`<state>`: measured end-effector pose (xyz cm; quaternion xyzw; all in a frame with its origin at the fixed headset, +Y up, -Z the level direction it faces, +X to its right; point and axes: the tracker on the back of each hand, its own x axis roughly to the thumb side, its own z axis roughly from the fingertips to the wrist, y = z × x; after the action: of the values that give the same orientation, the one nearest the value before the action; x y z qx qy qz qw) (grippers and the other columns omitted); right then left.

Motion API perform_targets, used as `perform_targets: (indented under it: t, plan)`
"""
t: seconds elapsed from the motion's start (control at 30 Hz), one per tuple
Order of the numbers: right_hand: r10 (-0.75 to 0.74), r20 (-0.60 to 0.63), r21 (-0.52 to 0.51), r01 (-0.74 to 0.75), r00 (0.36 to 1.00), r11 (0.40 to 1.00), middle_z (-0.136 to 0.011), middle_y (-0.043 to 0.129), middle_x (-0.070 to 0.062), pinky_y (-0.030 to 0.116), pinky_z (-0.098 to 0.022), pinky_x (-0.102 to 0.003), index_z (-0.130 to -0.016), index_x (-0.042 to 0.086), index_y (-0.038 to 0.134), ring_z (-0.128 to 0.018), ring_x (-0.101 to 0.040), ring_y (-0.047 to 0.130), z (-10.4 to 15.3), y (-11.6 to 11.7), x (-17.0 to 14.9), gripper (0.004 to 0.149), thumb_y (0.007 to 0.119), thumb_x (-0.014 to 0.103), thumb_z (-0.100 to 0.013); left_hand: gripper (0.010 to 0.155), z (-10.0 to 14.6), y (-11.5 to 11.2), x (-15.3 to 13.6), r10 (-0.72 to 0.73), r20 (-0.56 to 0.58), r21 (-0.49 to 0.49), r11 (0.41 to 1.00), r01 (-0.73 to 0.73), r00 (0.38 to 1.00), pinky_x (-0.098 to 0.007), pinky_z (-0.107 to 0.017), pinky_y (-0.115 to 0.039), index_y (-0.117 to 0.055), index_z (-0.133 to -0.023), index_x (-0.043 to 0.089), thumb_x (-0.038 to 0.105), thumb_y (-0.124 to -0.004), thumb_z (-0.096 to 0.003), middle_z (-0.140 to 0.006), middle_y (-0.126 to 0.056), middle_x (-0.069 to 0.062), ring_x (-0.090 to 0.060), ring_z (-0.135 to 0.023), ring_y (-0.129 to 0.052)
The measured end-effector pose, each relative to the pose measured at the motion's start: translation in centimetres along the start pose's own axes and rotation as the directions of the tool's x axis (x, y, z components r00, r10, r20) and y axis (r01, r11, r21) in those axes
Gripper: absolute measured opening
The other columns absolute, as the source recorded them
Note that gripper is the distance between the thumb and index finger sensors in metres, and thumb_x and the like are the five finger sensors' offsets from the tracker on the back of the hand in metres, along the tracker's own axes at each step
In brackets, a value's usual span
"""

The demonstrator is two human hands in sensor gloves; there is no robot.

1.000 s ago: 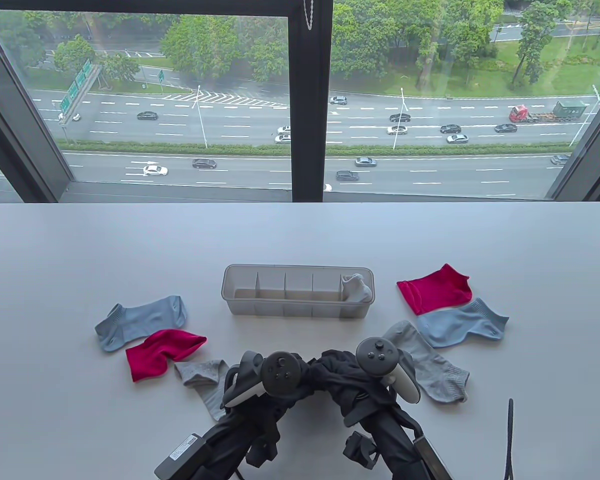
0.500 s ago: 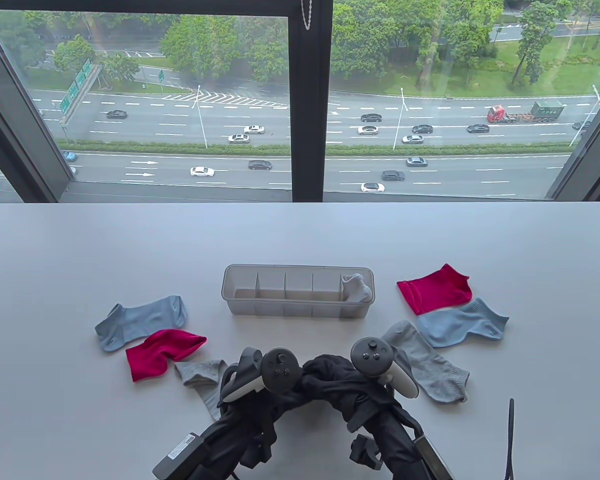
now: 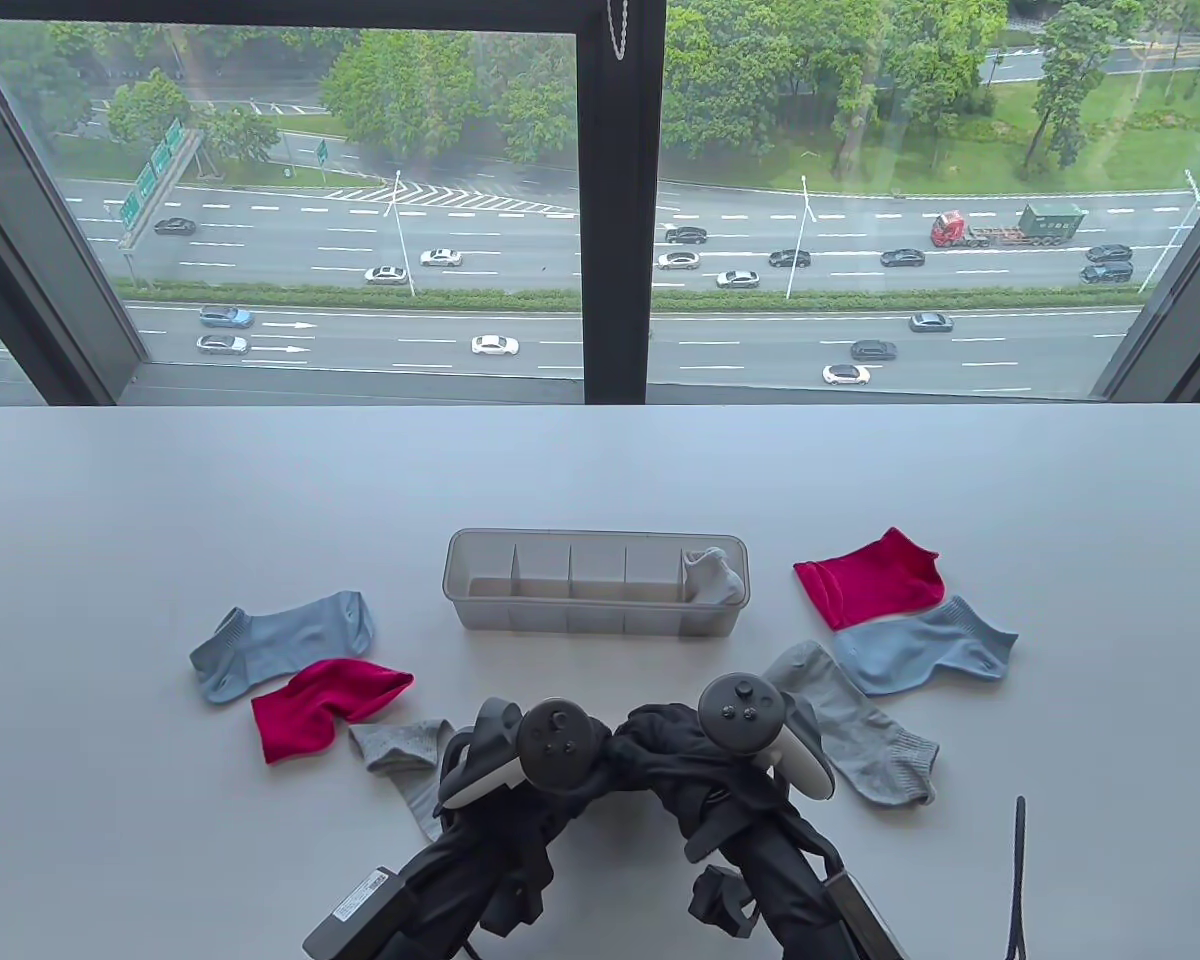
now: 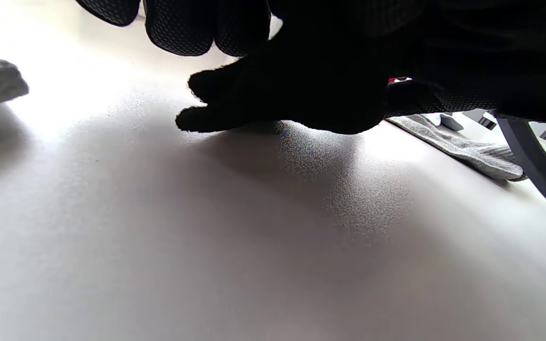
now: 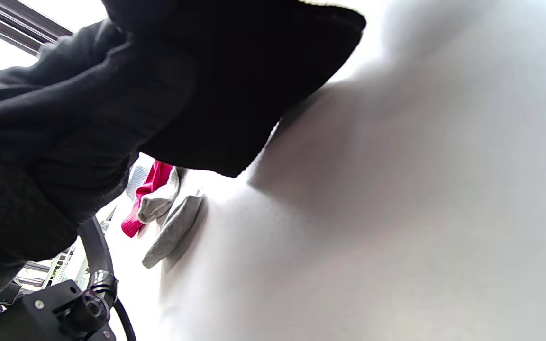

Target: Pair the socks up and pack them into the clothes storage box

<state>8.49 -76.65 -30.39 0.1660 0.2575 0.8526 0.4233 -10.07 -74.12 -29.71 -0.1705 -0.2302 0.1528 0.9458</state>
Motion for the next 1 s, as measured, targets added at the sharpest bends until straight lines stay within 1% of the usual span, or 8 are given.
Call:
perform_targets:
  t: [0.13, 0.23, 0.27, 0.37, 0.47, 0.57, 0.83, 1.0]
  plan:
    - [-0.129, -0.013, 0.02, 0.129, 0.992, 0.991, -0.115, 0.037, -0.025, 0.017, -0.071, -0.07, -0.095, 0.005, 0.066, -0.105, -0.049, 0.014, -0.1, 0.4, -0.3, 0.049, 0.051, 0.041, -0.065, 0.058, -0.2, 0.0, 0.3, -0.041, -0.056, -0.074, 0.997, 0.037, 0.998, -0.07, -0.074, -0.051, -0.055, -0.093, 0.007, 0.044, -0.074, -0.0518, -0.111, -0.055, -0.023, -0.052, -0.102, -0.059]
    - [-0.003, 0.008, 0.022, 0.003, 1.0, 1.0, -0.119, 0.024, -0.025, 0.016, -0.071, -0.07, -0.112, 0.012, 0.04, -0.104, -0.05, 0.01, -0.1, 0.4, 0.0, 0.062, 0.059, 0.045, -0.063, 0.05, -0.1, 0.1, 0.1, -0.073, -0.054, -0.07, 0.995, 0.069, 0.996, -0.07, -0.073, -0.054, -0.066, -0.086, 0.006, 0.041, -0.077, -0.0511, -0.106, -0.066, -0.022, -0.051, -0.098, -0.068]
    - [0.018, 0.011, 0.019, -0.018, 1.0, 1.0, -0.118, 0.026, -0.024, 0.016, -0.071, -0.07, -0.107, 0.012, 0.05, -0.105, -0.049, 0.011, -0.1, 0.3, 0.1, 0.055, 0.059, 0.043, -0.063, 0.05, -0.1, 0.1, 0.0, -0.064, -0.055, -0.068, 0.996, 0.06, 0.996, -0.069, -0.072, -0.055, -0.067, -0.086, 0.006, 0.041, -0.077, -0.0513, -0.105, -0.068, -0.021, -0.05, -0.097, -0.07]
    - [-0.008, 0.005, 0.005, 0.008, 1.0, 1.0, -0.117, 0.036, -0.023, 0.019, -0.071, -0.069, -0.1, 0.007, 0.059, -0.106, -0.048, 0.016, -0.1, 0.0, 0.3, 0.049, 0.054, 0.04, -0.065, 0.068, 0.1, 0.4, -0.2, -0.039, -0.063, 0.011, 0.999, 0.04, 0.997, -0.07, -0.073, -0.051, -0.049, -0.102, 0.006, 0.042, -0.077, -0.0517, -0.112, -0.053, -0.023, -0.053, -0.102, -0.058]
    - [-0.092, -0.007, -0.019, 0.092, 0.996, 0.996, -0.115, 0.04, -0.025, 0.02, -0.071, -0.07, -0.096, 0.006, 0.064, -0.105, -0.049, 0.018, 0.1, -0.1, -0.4, 0.049, 0.05, 0.041, -0.065, 0.062, 0.4, 0.9, -0.1, -0.008, -0.01, 0.104, 0.995, 0.009, 1.0, -0.07, -0.074, -0.051, -0.053, -0.101, 0.012, 0.039, -0.078, -0.0521, -0.112, -0.056, -0.02, -0.05, -0.103, -0.06]
    - [-0.069, 0.015, -0.043, 0.069, 0.998, 0.997, -0.119, 0.025, -0.027, 0.017, -0.071, -0.071, -0.112, 0.011, 0.039, -0.104, -0.051, 0.011, 0.3, -0.3, -0.4, 0.066, 0.059, 0.049, -0.061, 0.053, 0.4, 1.0, -0.1, -0.005, 0.001, 0.099, 0.995, 0.005, 1.0, -0.068, -0.072, -0.056, -0.064, -0.098, 0.011, 0.038, -0.074, -0.054, -0.106, -0.068, -0.02, -0.049, -0.095, -0.072]
    - [-0.009, -0.004, -0.044, 0.009, 1.0, 0.999, -0.116, 0.039, -0.025, 0.022, -0.071, -0.07, -0.094, 0.005, 0.064, -0.105, -0.05, 0.018, 0.2, -0.1, -0.1, 0.051, 0.05, 0.044, -0.064, 0.068, 0.2, 0.4, 0.3, -0.044, -0.013, 0.009, 0.999, 0.044, 0.999, -0.071, -0.074, -0.048, -0.043, -0.104, 0.009, 0.047, -0.068, -0.0533, -0.116, -0.043, -0.023, -0.052, -0.106, -0.052]
    - [-0.102, -0.02, 0.007, 0.102, 0.995, 0.995, -0.117, 0.033, -0.028, 0.019, -0.07, -0.071, -0.1, 0.003, 0.059, -0.104, -0.052, 0.014, -0.1, 0.4, -0.4, 0.053, 0.053, 0.042, -0.064, 0.056, 0.2, 0.4, 0.8, -0.096, -0.012, 0.011, 0.995, 0.096, 0.995, -0.07, -0.073, -0.053, -0.06, -0.097, 0.006, 0.039, -0.073, -0.0533, -0.111, -0.06, -0.021, -0.05, -0.101, -0.065]
